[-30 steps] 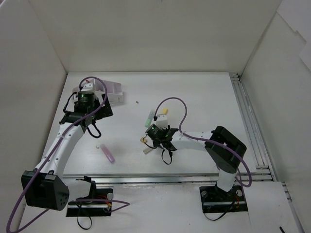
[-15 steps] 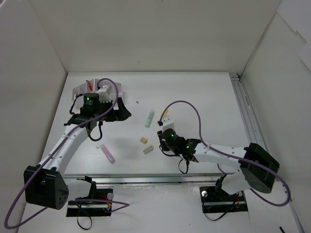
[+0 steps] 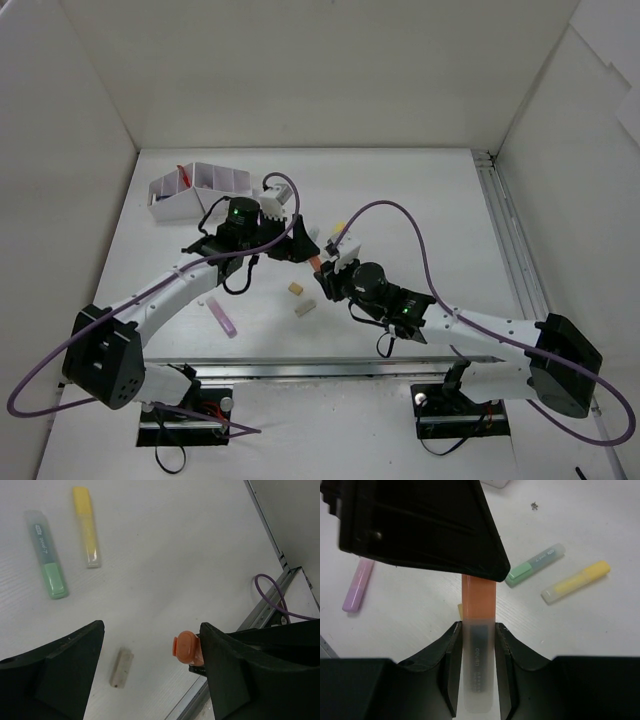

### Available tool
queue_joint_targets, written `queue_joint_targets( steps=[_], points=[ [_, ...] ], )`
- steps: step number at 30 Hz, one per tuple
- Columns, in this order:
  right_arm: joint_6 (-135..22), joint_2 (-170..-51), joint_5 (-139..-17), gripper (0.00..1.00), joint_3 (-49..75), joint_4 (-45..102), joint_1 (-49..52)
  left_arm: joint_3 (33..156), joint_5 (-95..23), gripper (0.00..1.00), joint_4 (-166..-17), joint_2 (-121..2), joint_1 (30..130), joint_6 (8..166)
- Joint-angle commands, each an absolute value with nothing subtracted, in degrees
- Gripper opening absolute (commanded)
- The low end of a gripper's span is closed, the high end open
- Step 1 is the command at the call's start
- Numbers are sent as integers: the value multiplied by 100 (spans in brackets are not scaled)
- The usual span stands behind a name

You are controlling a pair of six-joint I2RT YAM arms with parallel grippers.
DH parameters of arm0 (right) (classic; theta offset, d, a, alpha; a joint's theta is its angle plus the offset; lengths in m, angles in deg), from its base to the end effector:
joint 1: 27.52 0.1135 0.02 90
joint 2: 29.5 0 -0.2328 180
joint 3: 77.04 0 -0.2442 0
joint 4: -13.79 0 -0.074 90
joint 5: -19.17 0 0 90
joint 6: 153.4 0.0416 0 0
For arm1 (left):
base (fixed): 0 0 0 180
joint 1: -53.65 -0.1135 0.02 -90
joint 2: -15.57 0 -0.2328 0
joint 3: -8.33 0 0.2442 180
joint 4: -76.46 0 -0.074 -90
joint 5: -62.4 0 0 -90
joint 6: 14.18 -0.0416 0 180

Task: Sort the stationery into containers
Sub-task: Pick up the pen from the center of the board, then place the pen in the storage box.

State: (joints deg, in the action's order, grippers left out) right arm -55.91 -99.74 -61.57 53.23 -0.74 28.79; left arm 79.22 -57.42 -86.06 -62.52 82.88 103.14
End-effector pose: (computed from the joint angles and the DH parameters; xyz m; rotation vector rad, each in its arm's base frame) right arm 0.1634 0.2330 0.2350 -0.5960 1.6165 0.6997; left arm 0.2641 -0.1715 0.2647 0.3935 2.0943 -1.1304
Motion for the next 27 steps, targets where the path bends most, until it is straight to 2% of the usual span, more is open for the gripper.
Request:
queue_joint_targets(
  steps=[1,6,9,10,12,13,14,16,17,18,20,21,22,27],
  points=[
    [-5707,-9656,-5897,1,5287,-1013,2899,8022,-5958,71,-9536,-6265,8440,10474],
    [-5768,-9691,-5510,1,5244,-1241,2925,8083,-6310,58,-9879,-6555,8607,10606],
    [-5795,-9814,-5317,1,5182,-1400,2916,8100,-6582,41,-10108,-6731,8669,10711],
    [-5795,-9884,-5238,0,5147,-1435,2908,8153,-6679,25,-10109,-6818,8669,10764],
    [-5926,-9937,-5053,1,5121,-1532,2917,8206,-6811,11,-10109,-6889,8722,10773],
    [-5961,-9937,-4991,1,5060,-1541,2925,8206,-6803,0,-10117,-6924,8722,10799],
    [-5996,-9937,-4921,2,5050,-1541,2917,8232,-6794,0,-10109,-6916,8722,10791],
    [-6085,-9920,-4894,17,4989,-1532,2917,8311,-6637,0,-10030,-6872,8722,10738],
    [-6041,-9902,-4842,29,4989,-1532,2917,8364,-6566,0,-9951,-6855,8670,10633],
    [-6041,-9867,-4833,52,4989,-1532,2908,8451,-6409,0,-9724,-6846,8670,10545],
    [-5980,-9814,-4789,70,5050,-1523,2908,8697,-6197,0,-9477,-6776,8328,10387],
    [-5962,-9718,-4754,92,5094,-1523,2916,8768,-6040,0,-9363,-6723,8179,10212],
    [-5927,-9683,-4693,98,5199,-1506,2908,8899,-5916,0,-9309,-6714,8012,10167],
    [-5821,-9279,-4227,98,5559,-1444,2812,9628,-5310,0,-8957,-6889,6729,9614]
  ],
)
